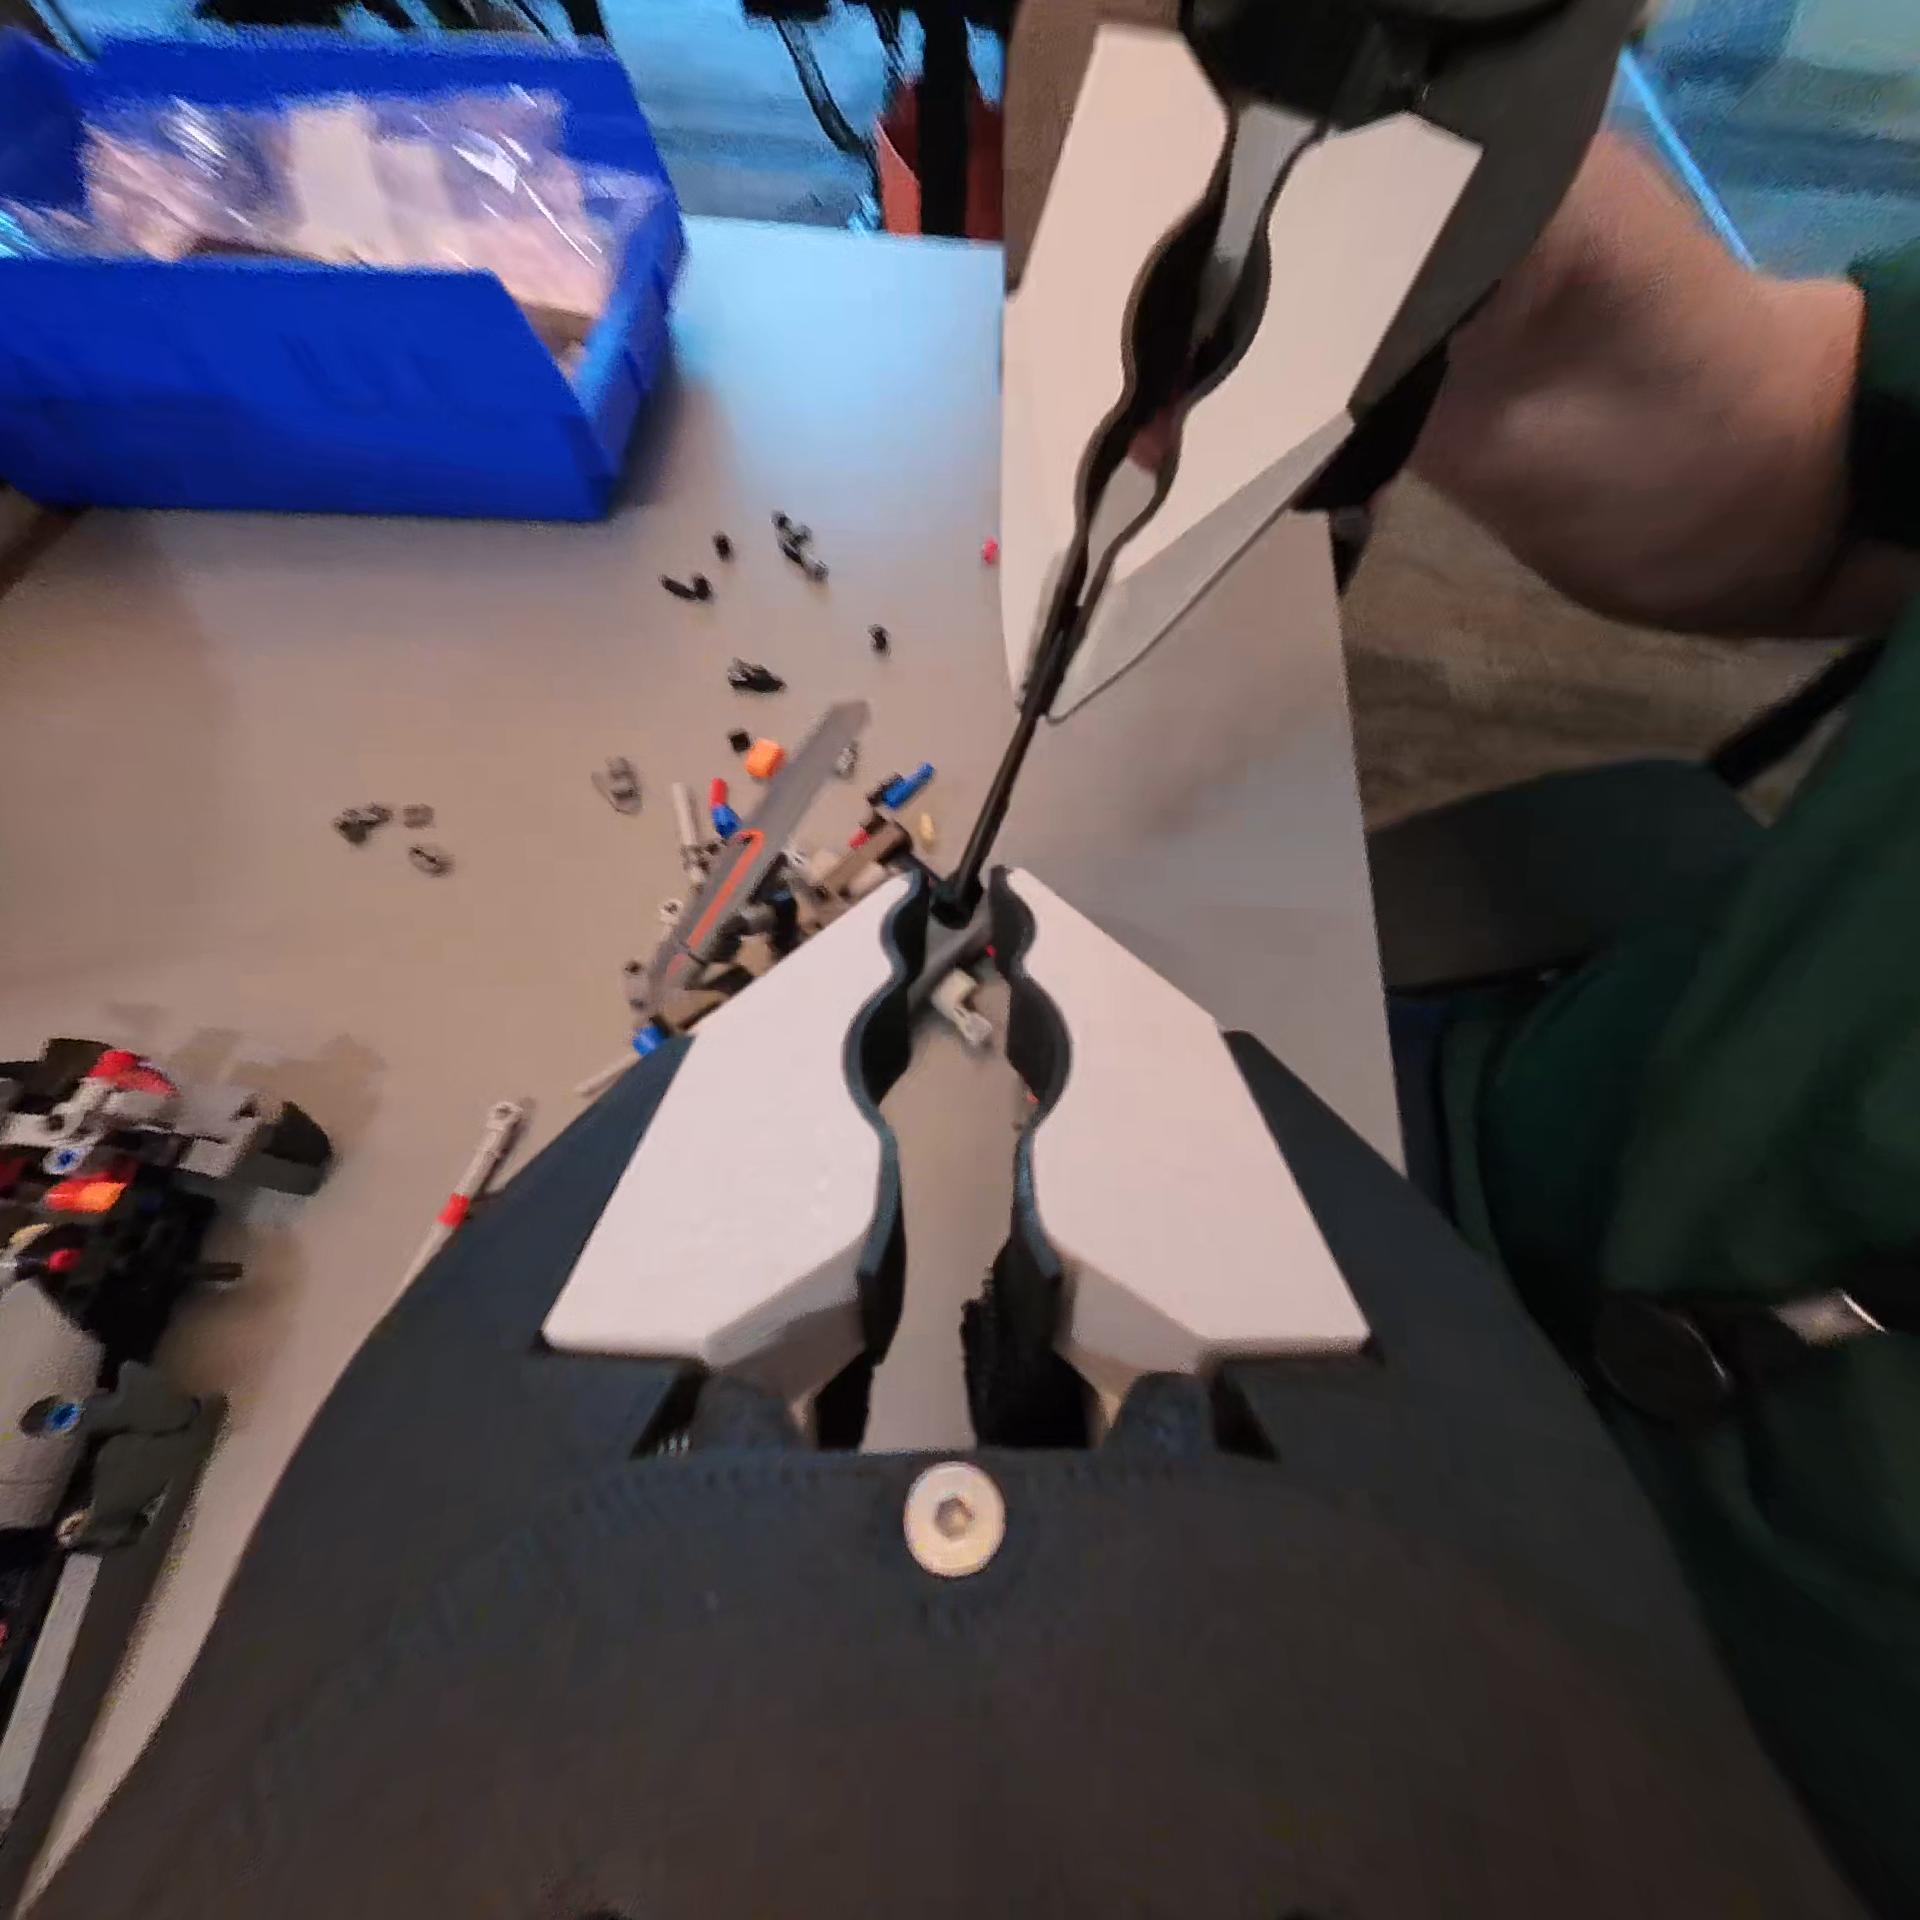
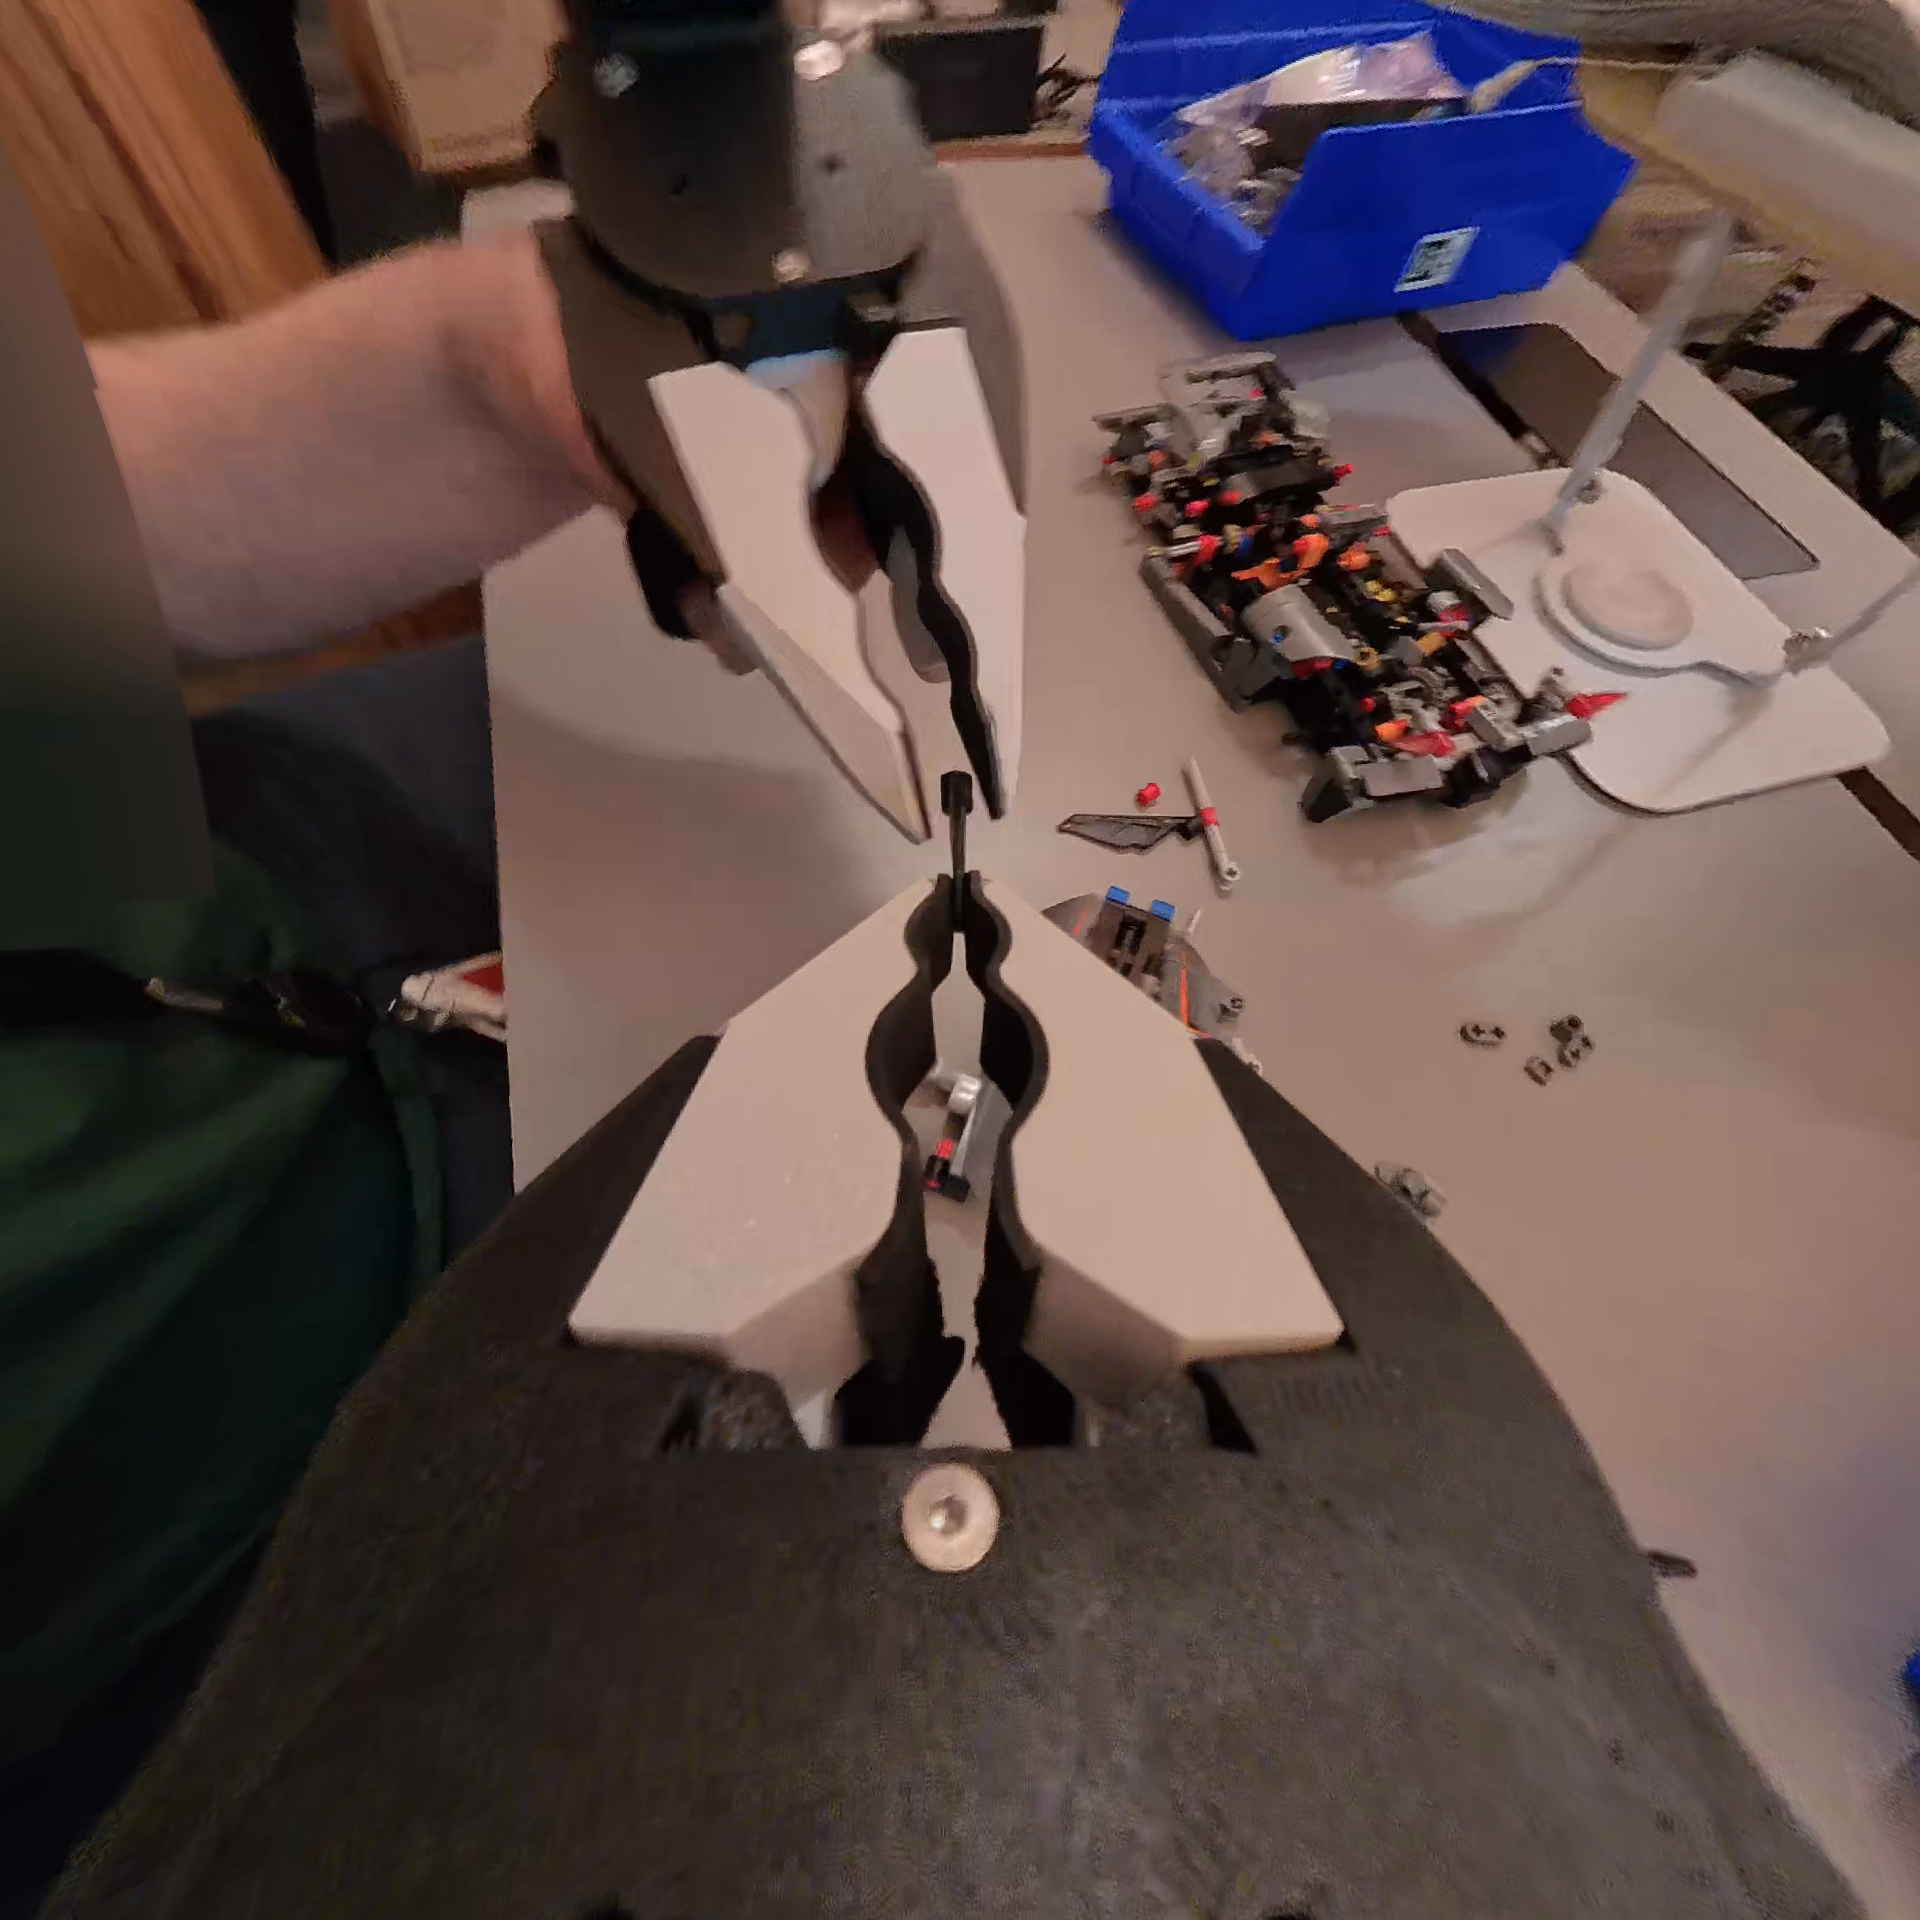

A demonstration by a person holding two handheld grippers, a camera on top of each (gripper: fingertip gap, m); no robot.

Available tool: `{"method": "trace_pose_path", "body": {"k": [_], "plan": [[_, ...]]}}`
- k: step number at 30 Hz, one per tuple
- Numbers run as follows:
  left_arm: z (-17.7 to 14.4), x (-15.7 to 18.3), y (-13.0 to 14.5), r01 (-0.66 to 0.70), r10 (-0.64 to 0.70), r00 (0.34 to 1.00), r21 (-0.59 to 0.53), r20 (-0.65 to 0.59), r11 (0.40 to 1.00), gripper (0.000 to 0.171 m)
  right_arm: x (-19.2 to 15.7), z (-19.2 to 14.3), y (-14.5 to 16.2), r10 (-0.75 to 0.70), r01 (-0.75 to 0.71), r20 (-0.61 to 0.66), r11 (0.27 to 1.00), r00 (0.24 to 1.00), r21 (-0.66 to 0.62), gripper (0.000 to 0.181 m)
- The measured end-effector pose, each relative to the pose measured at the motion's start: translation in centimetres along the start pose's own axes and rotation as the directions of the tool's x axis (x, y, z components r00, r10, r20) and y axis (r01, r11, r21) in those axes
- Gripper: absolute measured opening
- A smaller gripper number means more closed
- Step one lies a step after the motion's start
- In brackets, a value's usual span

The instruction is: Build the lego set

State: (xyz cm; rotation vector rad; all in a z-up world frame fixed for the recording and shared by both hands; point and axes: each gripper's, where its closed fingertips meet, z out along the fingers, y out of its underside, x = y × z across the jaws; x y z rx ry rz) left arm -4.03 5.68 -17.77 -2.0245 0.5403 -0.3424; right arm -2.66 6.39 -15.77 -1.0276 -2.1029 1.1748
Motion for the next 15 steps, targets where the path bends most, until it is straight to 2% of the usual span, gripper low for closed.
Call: {"method": "trace_pose_path", "body": {"k": [2,4,6,10,15], "plan": [[-0.2,-1.9,-0.2,0.01,-0.018,0.991,0.059,0.134,0.998,0.022,1.2,-0.1,0.0,0.079,-0.077,-0.034,0.995,0.996,0.06,0.0],[0.2,-2.6,0.3,0.024,-0.045,0.975,0.1,0.217,0.995,0.029,2.2,0.0,0.5,0.166,-0.16,-0.058,0.981,0.984,0.107,0.0],[1.4,-3.1,1.7,0.031,-0.055,0.948,0.08,0.312,0.996,0.038,3.2,0.5,1.4,0.227,-0.214,-0.093,0.968,0.97,0.132,0.0],[3.4,-4.8,3.8,0.0,0.002,0.857,-0.004,0.515,1.0,0.044,4.7,1.3,3.3,0.316,-0.295,-0.161,0.945,0.935,0.142,0.0],[4.7,-5.5,3.9,-0.007,0.027,0.809,-0.036,0.588,0.999,0.048,4.9,2.0,4.3,0.341,-0.325,-0.198,0.939,0.919,0.111,0.0]]}}
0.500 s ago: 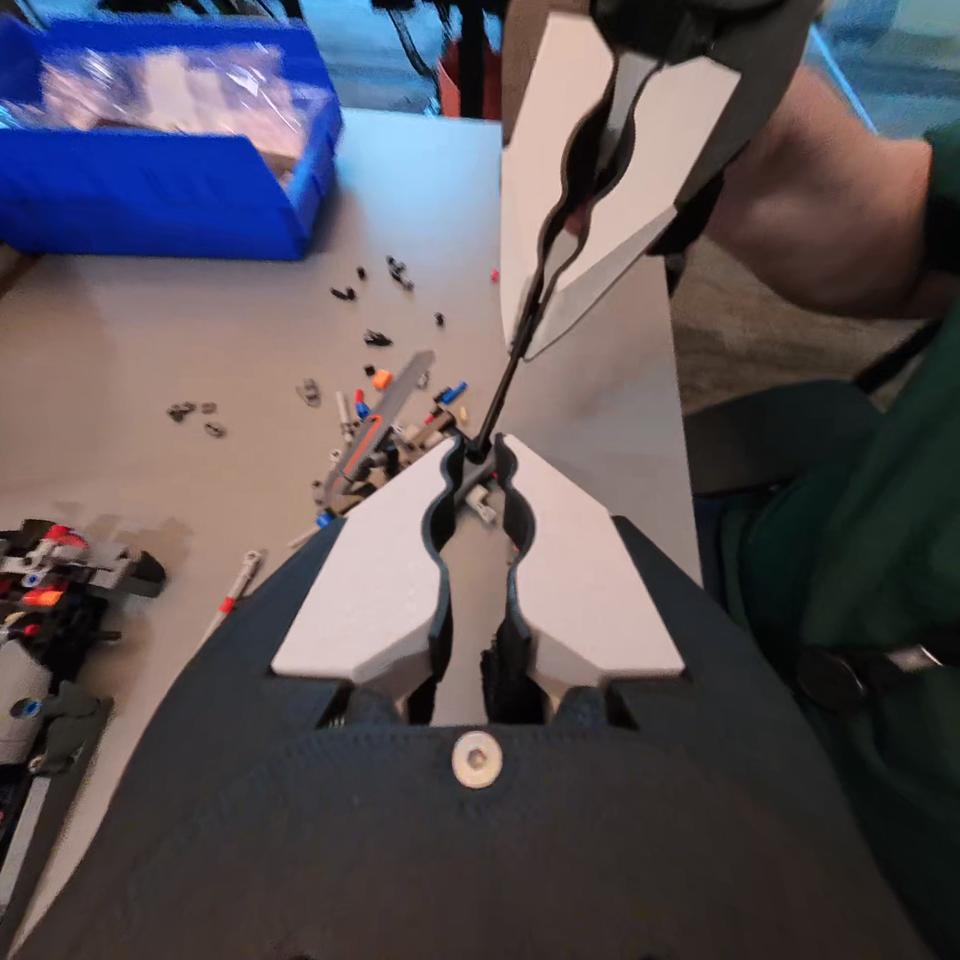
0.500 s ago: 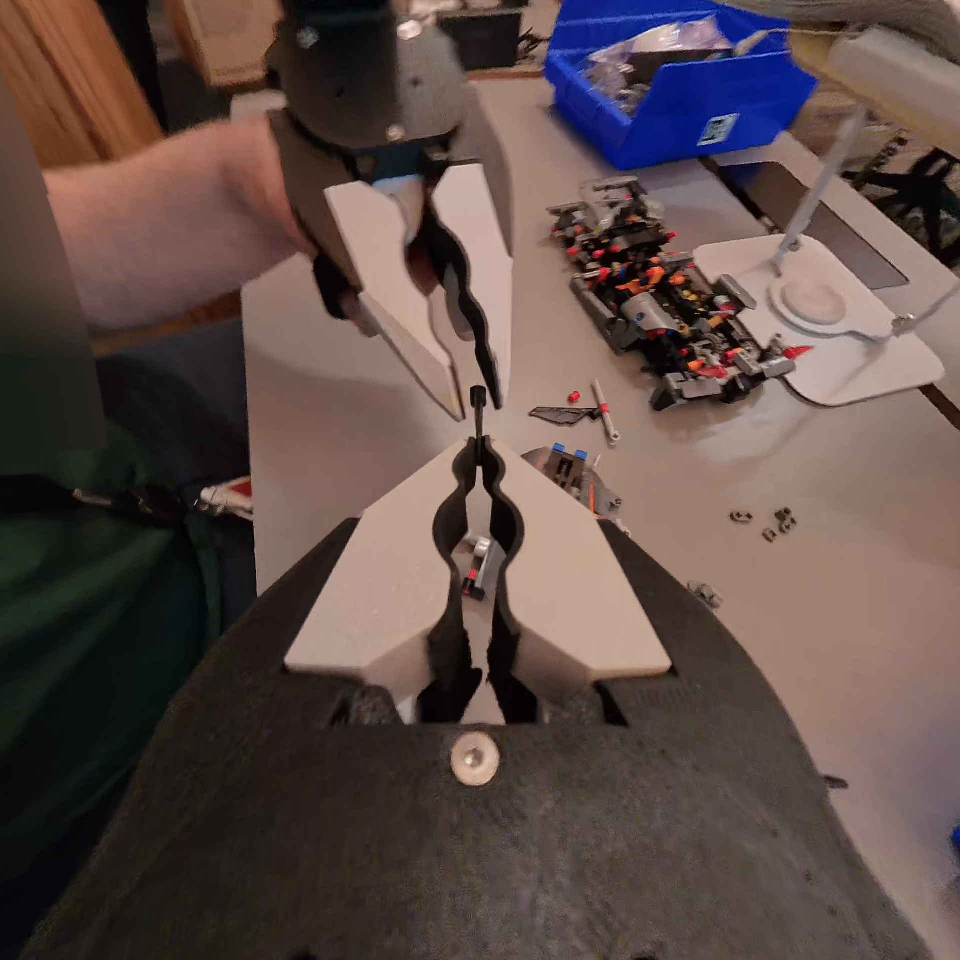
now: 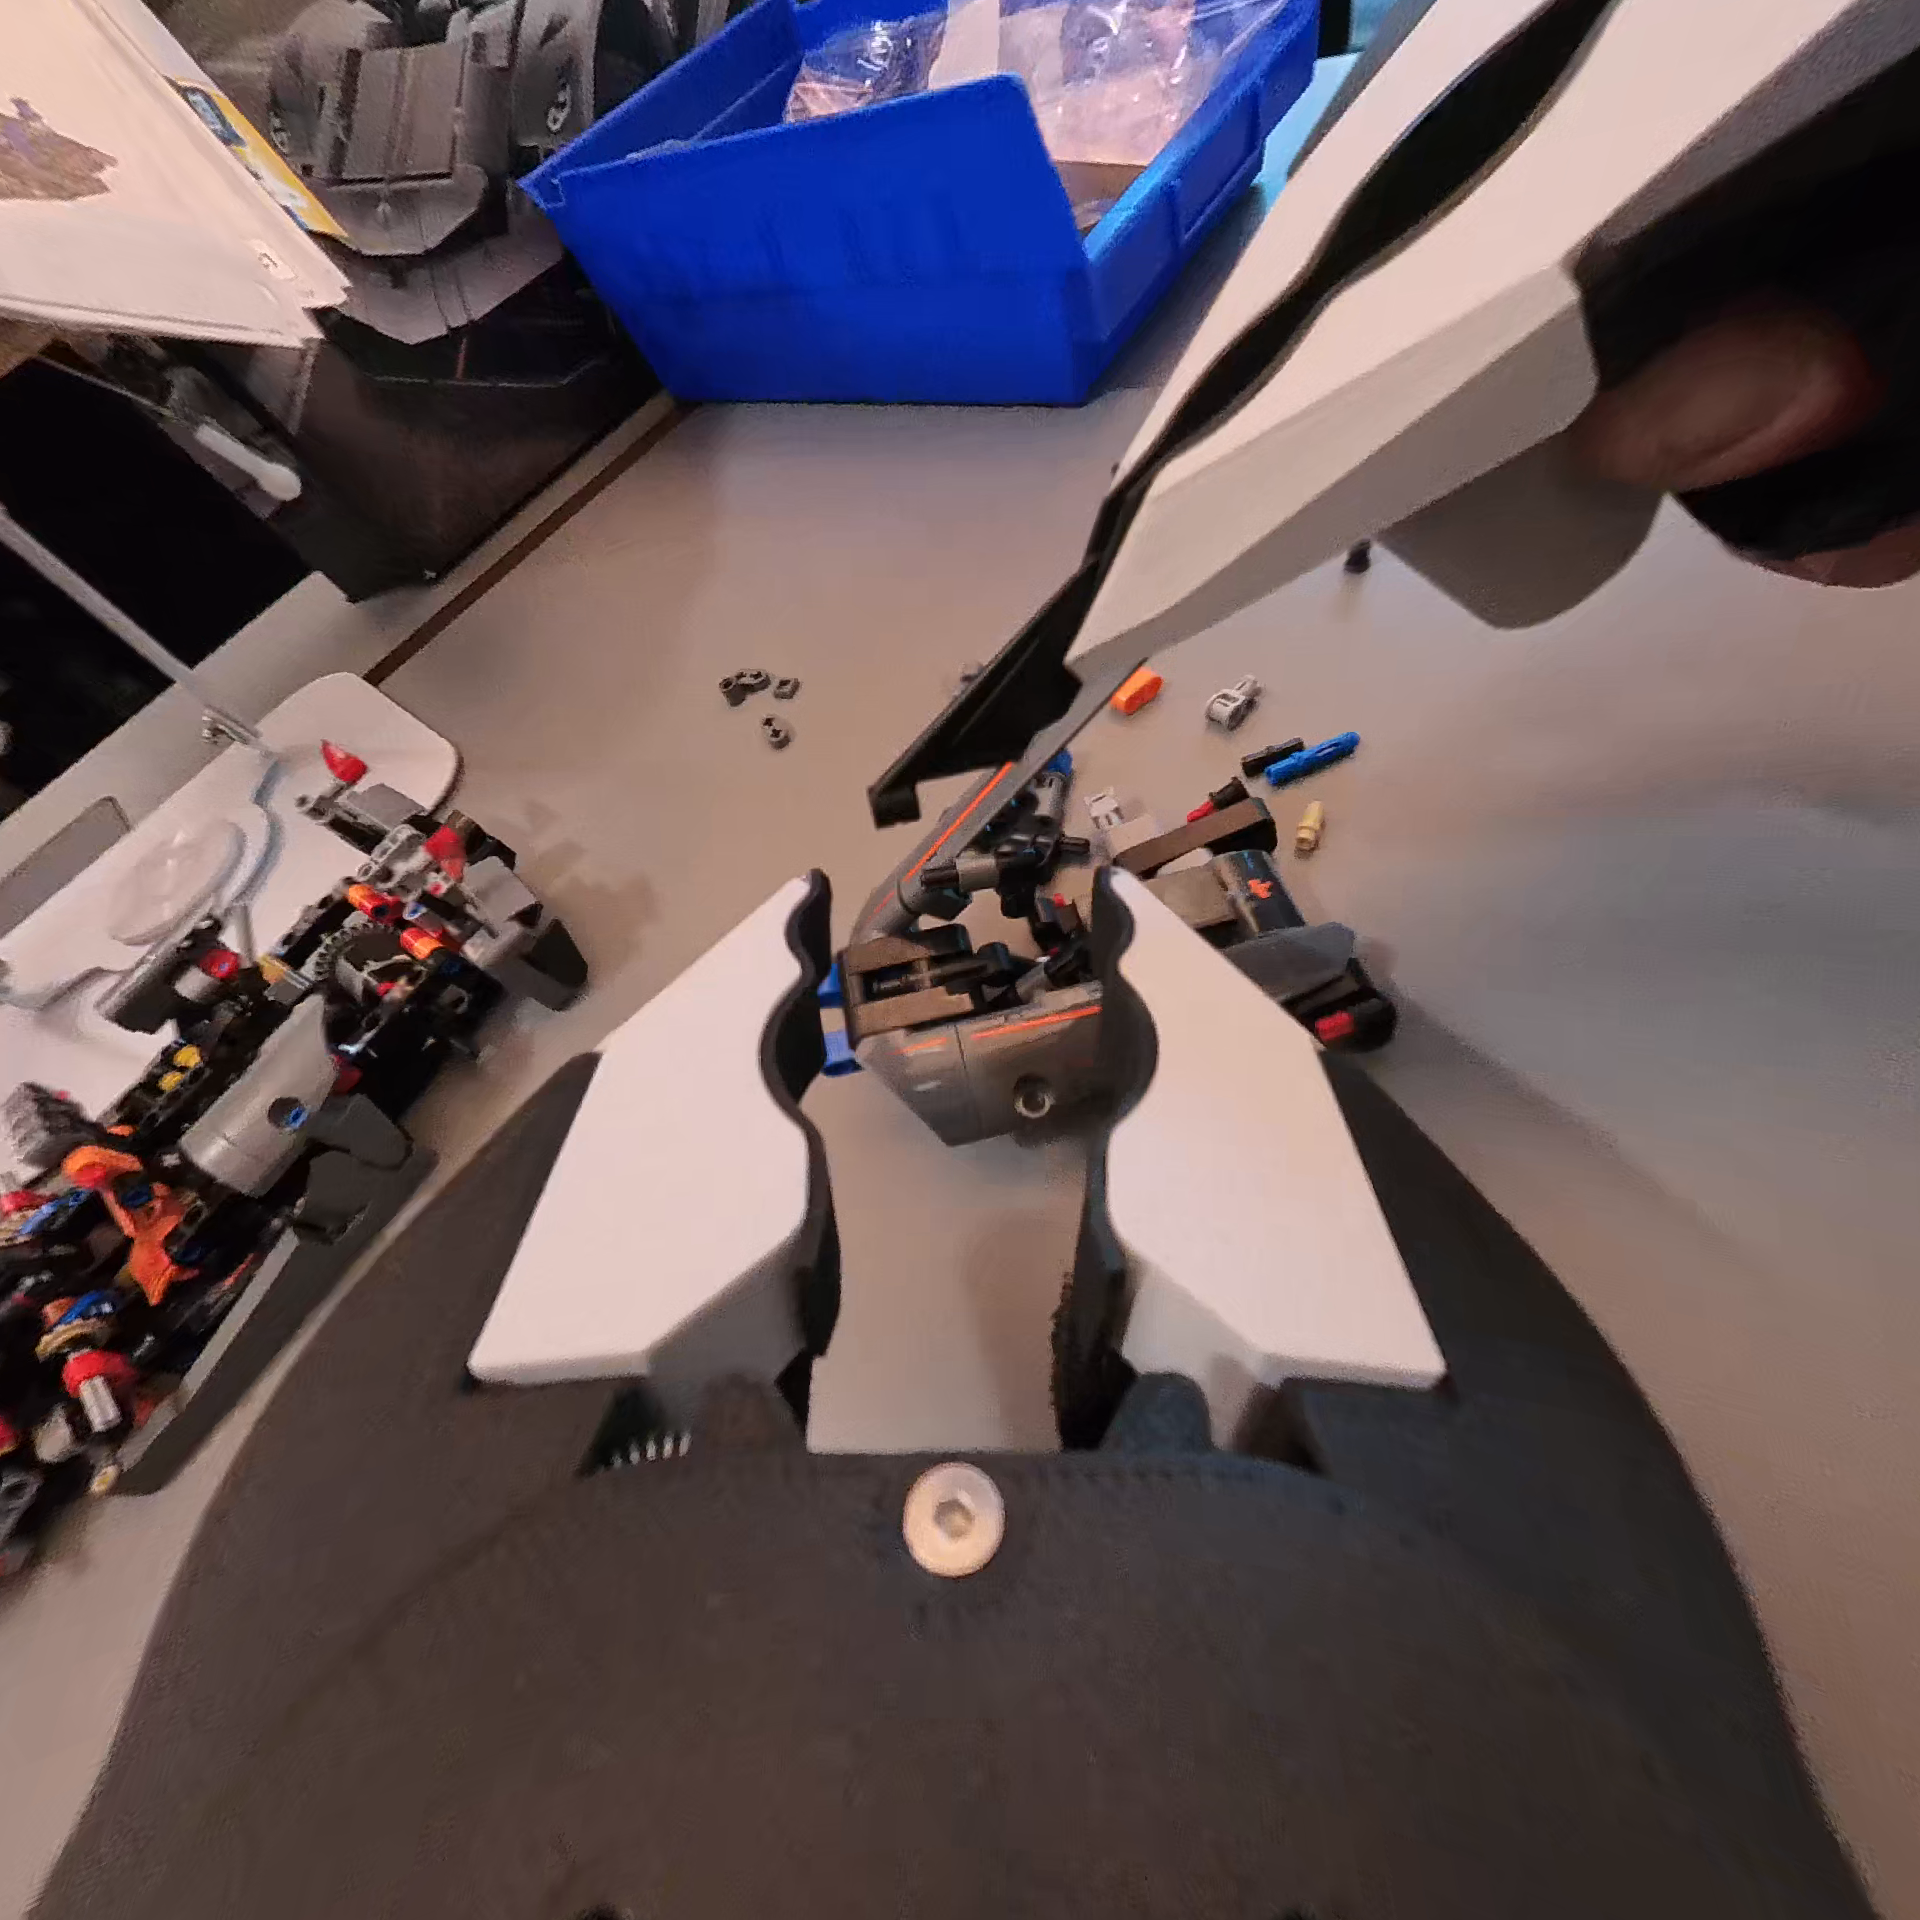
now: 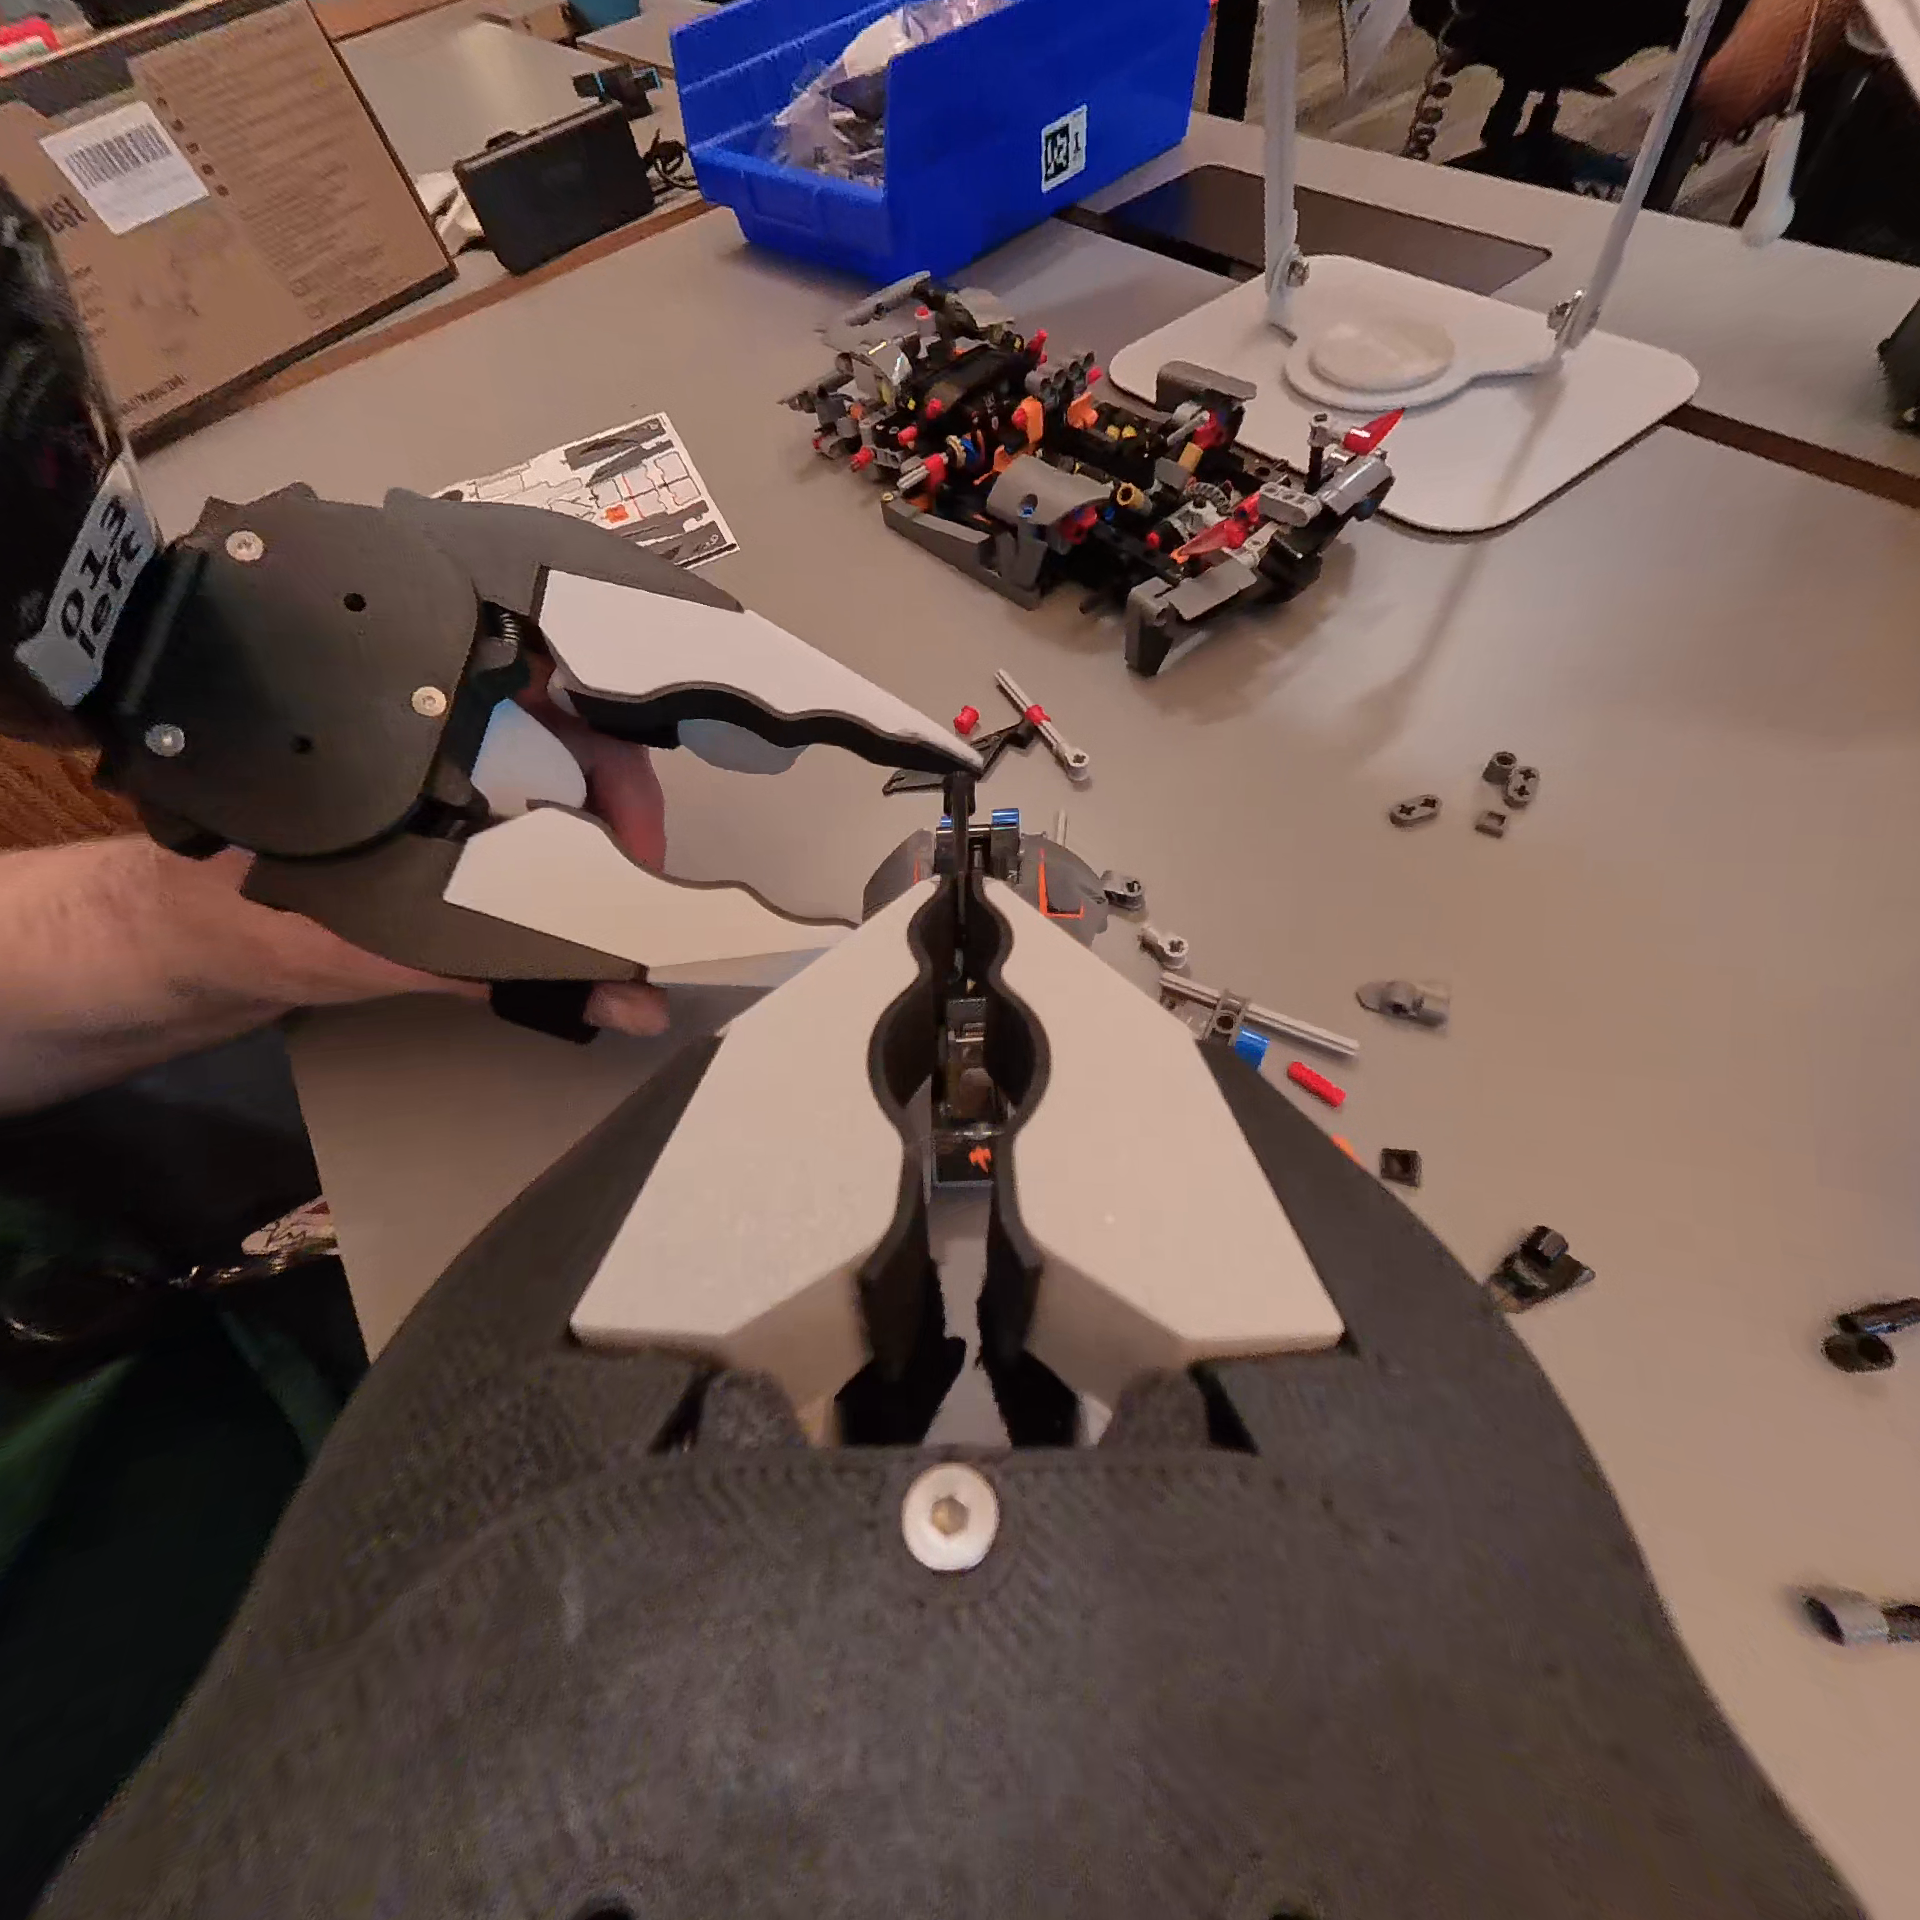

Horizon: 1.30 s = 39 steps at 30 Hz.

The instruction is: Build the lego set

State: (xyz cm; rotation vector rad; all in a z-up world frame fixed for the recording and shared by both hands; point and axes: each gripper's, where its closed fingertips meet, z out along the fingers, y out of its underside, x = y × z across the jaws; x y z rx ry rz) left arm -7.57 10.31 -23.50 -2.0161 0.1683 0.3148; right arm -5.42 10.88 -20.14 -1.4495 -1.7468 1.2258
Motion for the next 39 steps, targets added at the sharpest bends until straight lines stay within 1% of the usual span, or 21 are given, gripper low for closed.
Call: {"method": "trace_pose_path", "body": {"k": [3,6,8,13,20,23,31,39], "plan": [[0.5,-0.2,0.1,-0.038,0.039,0.998,-0.019,0.046,0.999,0.047,-0.1,0.2,0.2,0.024,-0.024,-0.002,1.0,1.0,0.003,0.0],[0.8,-0.4,0.2,-0.048,0.048,0.996,-0.008,0.078,0.999,0.046,-0.1,0.5,0.4,0.043,-0.043,-0.009,0.999,0.999,0.007,0.0],[0.9,-0.4,0.1,-0.067,0.068,0.994,-0.014,0.089,0.998,0.049,-0.1,0.6,0.6,0.046,-0.045,-0.021,0.999,0.999,0.006,0.0],[1.2,-0.5,0.5,-0.078,0.081,0.992,-0.034,0.1,0.996,0.049,0.1,0.9,0.9,0.019,-0.018,-0.086,1.0,0.996,0.006,0.0],[1.7,-0.5,0.8,-0.07,0.077,0.99,-0.065,0.115,0.995,0.048,0.4,0.9,1.2,0.0,0.003,-0.134,1.0,0.991,0.019,0.0],[1.9,-0.5,1.0,-0.063,0.072,0.991,-0.077,0.112,0.995,0.046,0.4,1.0,1.4,0.007,-0.004,-0.132,1.0,0.991,0.019,0.0],[2.3,-0.3,1.0,-0.103,0.113,0.987,-0.093,0.111,0.99,0.039,0.4,1.2,1.9,0.022,-0.019,-0.132,0.999,0.991,0.026,0.0],[2.7,-0.4,1.0,-0.139,0.154,0.98,-0.117,0.126,0.983,0.04,0.7,1.3,2.0,0.03,-0.026,-0.139,0.999,0.99,0.027,0.0]]}}
